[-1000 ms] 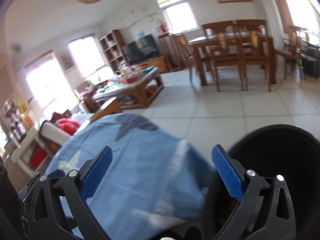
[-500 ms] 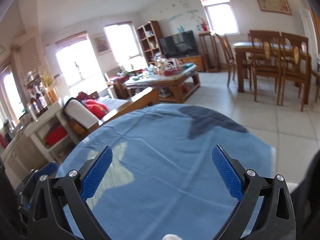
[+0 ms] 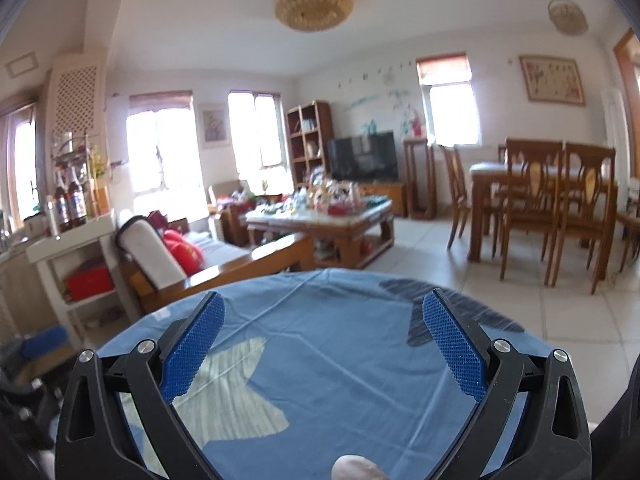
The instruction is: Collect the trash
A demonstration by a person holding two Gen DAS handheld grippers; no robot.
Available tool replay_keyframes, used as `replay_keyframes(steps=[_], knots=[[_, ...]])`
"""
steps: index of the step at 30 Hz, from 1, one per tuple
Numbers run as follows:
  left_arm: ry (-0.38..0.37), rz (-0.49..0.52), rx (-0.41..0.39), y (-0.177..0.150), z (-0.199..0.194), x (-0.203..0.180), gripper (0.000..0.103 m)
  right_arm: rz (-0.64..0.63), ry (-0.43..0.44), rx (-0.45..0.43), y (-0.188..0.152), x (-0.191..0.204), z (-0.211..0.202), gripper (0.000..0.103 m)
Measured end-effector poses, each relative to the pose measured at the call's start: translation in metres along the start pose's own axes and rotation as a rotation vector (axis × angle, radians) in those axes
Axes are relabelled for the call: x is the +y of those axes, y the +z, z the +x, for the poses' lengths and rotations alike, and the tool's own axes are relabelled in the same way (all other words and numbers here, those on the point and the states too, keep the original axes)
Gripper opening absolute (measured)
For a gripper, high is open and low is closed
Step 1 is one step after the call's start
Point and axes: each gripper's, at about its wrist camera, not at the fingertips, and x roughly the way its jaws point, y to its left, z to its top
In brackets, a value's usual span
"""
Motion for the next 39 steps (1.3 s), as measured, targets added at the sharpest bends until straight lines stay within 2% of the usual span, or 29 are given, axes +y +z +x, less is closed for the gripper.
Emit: replay_keyframes(steps=[3, 9, 15, 19, 28, 39], knots=[[0.014, 0.0, -0.01, 0.002, 0.001, -0.002, 0.098, 0.009, 0.026, -0.01, -0.003, -0.004, -0.003, 0.098], [0.066, 0.001, -0.017, 0.002, 0.005, -0.003, 0.098, 0.016, 0.013, -0.043, -0.005, -0.005, -0.011, 0.098], [0.131, -0.015, -0.036, 0.005, 0.006, 0.002, 0.098, 0.002, 0.015, -0.039, -0.007, -0.003, -0.015, 0.098], [0.135, -0.01, -0.043, 0.006, 0.004, 0.002, 0.098, -0.015, 0.015, -0.036, -0.006, 0.002, -0.015, 0.098], [0.093, 0.006, -0.07, 0.007, -0.003, -0.004, 0.098, 0.006, 0.013, -0.044, -0.005, -0.003, -0.018, 0.098], [0.108, 0.01, -0.051, 0.009, -0.004, -0.005, 0.098, 0.014, 0.012, -0.044, -0.002, -0.003, -0.017, 0.098]])
